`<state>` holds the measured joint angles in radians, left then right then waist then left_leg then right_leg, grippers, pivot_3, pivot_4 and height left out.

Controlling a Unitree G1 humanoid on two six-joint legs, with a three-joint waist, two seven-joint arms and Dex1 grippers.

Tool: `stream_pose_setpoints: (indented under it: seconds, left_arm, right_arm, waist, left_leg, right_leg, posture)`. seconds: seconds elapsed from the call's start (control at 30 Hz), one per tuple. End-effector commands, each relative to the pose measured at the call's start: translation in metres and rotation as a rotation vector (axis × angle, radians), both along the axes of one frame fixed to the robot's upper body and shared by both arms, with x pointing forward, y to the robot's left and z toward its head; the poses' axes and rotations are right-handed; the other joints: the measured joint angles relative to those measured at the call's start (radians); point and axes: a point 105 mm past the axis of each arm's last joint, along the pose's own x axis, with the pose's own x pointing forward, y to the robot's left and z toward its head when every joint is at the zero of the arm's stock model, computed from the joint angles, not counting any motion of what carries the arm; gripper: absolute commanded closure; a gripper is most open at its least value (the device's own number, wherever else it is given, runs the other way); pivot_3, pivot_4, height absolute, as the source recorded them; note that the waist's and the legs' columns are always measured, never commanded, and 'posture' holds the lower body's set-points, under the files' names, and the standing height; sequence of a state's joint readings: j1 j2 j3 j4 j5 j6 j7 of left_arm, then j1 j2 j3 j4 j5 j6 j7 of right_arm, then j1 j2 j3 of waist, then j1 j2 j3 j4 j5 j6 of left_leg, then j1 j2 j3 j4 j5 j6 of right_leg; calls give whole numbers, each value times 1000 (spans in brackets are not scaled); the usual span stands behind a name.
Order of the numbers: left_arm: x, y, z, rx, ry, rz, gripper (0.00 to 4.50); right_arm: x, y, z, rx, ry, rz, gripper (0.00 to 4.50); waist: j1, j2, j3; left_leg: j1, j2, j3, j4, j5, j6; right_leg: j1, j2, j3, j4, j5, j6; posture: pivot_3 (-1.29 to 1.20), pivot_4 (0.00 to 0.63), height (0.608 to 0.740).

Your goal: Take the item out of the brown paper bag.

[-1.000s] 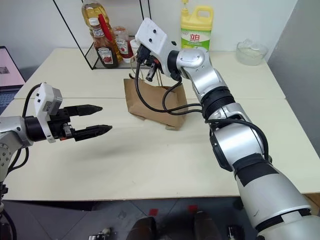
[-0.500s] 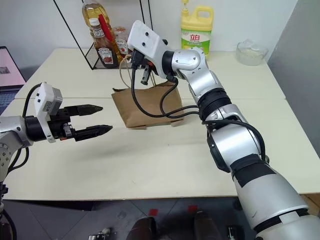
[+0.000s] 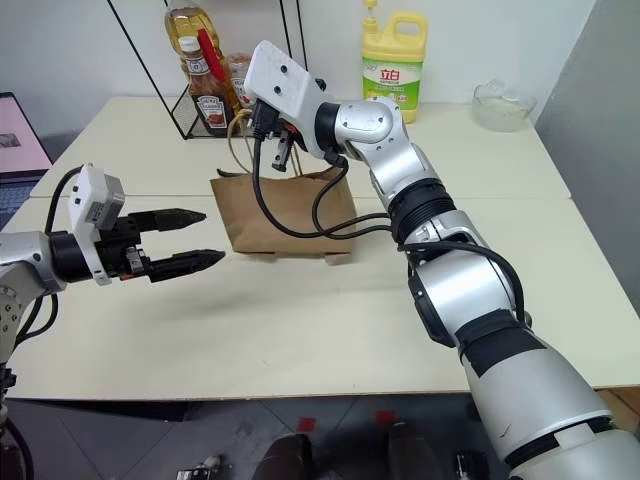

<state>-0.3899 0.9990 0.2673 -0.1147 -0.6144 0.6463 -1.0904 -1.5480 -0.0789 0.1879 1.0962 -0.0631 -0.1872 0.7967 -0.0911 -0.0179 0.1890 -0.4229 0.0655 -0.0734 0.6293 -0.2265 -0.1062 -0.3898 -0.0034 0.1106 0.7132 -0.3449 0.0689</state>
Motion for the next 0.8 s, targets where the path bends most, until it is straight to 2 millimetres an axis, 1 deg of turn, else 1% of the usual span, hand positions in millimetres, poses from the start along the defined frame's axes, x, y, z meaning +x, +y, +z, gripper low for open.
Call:
stream_pose_setpoints:
  seconds: [0.03,0.57,0.7,0.8]
  left_arm:
    - [-1,-4,13,14,-56,-22,0]
    - [-1,-4,12,15,-59,-21,0]
    - [0,-5,12,14,-59,-24,0]
    - [0,-6,12,13,-60,-26,0]
  right_arm:
    - [-8,3,26,31,-97,18,4444]
    - [4,0,7,-20,-18,-55,4444]
    - [6,-3,5,-34,-24,-72,4444]
    - [6,-4,6,-35,-54,-72,4444]
  waist:
    - [0,0,0]
    - [0,0,0]
    - [0,0,0]
    - [0,0,0]
  left_leg:
    - [0,0,0,0,0,0]
    - [0,0,-4,0,1,-1]
    - [0,0,-4,0,1,-1]
    - [0,0,-4,0,1,-1]
  right_leg:
    - [0,0,0,0,0,0]
    - [0,-2,-10,1,0,0]
    - [0,-2,-10,1,0,0]
    - [1,-2,-11,1,0,0]
  posture:
    - [0,150,740]
    - [0,150,740]
    - [0,150,740]
    - [0,150,740]
